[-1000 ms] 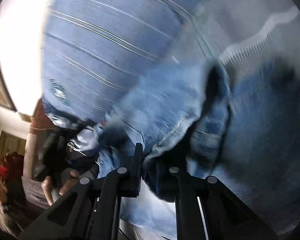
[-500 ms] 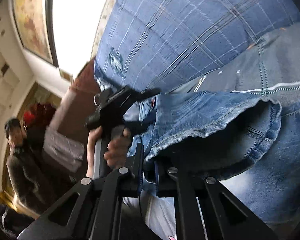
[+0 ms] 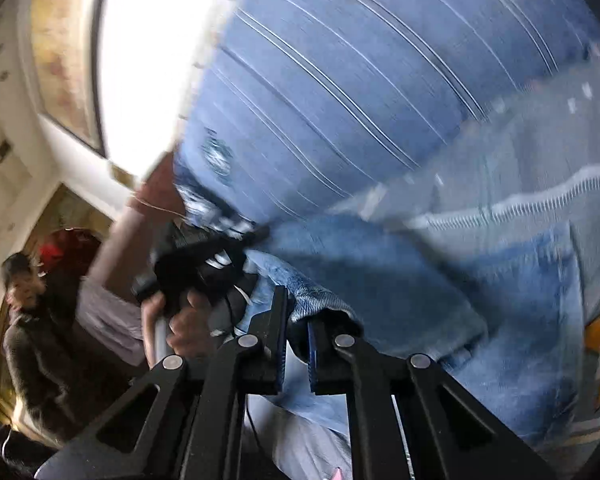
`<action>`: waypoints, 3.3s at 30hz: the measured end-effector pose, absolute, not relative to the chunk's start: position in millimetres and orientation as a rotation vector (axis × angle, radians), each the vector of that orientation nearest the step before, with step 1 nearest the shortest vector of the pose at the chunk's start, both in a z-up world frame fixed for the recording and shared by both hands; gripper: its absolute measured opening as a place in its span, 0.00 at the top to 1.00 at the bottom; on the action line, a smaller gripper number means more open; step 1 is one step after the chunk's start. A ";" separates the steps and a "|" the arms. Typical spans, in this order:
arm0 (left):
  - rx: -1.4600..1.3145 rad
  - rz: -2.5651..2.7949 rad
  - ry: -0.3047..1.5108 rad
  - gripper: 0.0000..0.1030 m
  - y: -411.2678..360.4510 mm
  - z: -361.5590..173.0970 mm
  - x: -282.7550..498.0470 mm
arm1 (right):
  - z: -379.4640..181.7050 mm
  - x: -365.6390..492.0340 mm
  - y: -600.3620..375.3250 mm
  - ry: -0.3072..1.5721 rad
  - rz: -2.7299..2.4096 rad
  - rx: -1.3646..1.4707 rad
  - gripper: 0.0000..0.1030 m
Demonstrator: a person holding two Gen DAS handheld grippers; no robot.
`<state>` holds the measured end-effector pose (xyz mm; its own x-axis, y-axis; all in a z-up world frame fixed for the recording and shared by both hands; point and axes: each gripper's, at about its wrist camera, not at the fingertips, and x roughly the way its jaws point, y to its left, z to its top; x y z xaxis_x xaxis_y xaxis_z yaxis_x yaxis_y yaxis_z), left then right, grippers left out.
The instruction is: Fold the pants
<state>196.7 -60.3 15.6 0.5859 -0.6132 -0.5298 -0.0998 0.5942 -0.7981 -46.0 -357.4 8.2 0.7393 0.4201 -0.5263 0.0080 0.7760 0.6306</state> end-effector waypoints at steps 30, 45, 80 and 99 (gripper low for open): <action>-0.865 -0.163 1.109 0.93 -39.5 -75.0 81.9 | -68.1 -64.6 -341.4 1.155 -0.148 0.288 0.86; -0.822 -0.452 0.912 0.97 -140.2 -21.3 76.0 | 17.1 -35.1 -419.9 0.900 -0.312 0.344 0.92; -0.703 -0.521 0.909 0.39 -119.5 -3.2 46.9 | 16.1 -47.4 -339.7 0.691 -0.098 0.348 0.42; -1.144 -0.190 0.964 0.36 73.3 -68.2 67.3 | -109.6 45.5 -117.9 1.078 0.190 -0.069 0.31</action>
<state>67.3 73.3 -68.2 0.6018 -0.5805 -0.5484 -0.3285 0.4459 -0.8326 45.5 -118.0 -109.6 0.4590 0.1208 -0.8802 -0.1876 0.9816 0.0369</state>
